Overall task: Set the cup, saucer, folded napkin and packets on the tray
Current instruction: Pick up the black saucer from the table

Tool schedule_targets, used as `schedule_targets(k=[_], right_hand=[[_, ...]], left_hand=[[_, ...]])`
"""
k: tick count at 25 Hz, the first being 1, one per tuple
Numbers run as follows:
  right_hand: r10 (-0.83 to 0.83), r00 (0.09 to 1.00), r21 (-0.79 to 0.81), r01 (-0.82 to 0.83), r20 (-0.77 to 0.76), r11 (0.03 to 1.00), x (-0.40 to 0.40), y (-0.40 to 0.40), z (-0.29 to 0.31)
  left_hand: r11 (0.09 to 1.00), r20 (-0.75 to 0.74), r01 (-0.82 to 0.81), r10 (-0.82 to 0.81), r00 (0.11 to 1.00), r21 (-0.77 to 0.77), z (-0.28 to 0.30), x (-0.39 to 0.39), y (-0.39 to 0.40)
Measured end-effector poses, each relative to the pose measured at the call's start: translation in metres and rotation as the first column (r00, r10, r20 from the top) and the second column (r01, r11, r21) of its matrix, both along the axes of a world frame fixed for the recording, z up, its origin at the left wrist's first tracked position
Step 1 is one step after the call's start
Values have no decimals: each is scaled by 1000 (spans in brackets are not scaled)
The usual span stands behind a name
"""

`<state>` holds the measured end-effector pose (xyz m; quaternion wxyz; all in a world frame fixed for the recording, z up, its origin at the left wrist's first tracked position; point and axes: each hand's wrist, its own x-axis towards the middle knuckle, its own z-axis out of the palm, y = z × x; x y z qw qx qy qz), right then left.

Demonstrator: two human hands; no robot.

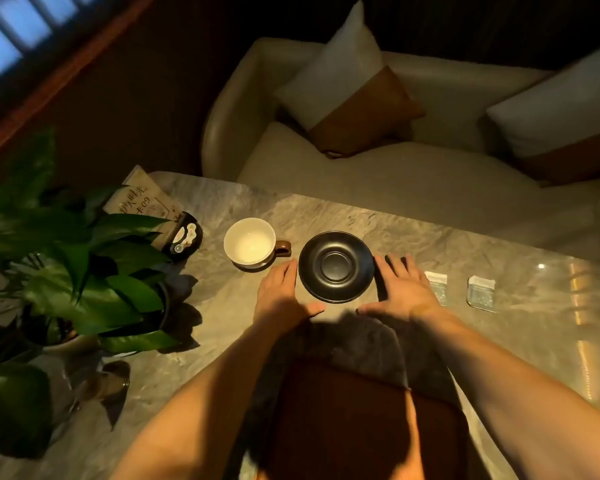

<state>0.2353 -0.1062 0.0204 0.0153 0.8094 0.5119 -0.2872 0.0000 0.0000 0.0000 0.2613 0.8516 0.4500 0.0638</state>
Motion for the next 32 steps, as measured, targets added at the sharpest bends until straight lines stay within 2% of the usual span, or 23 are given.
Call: schedule_targets(k=[1, 3, 7, 11, 24, 32], right_hand=[[-8, 1000, 13, 9, -7, 1000, 2, 2, -4], [-38, 999, 27, 38, -30, 999, 6, 7, -13], [-69, 995, 63, 73, -70, 995, 7, 14, -32], [-103, 991, 66, 109, -89, 992, 11, 19, -44], [-151, 979, 74, 162, -140, 984, 6, 19, -45], [-180, 961, 101, 205, -211, 973, -5, -2, -29]], left_hand=[[996, 10, 41, -42, 999, 74, -6, 2, 1], [992, -11, 13, -12, 1000, 122, -12, 5, 3], [998, -105, -55, 58, 993, 36, -16, 13, 6], [997, -103, -74, 70, 992, -38, -21, 15, 3], [991, -13, -124, 124, 992, -45, -18, 15, 3], [991, -45, -92, 88, 995, -93, -3, 8, -12]])
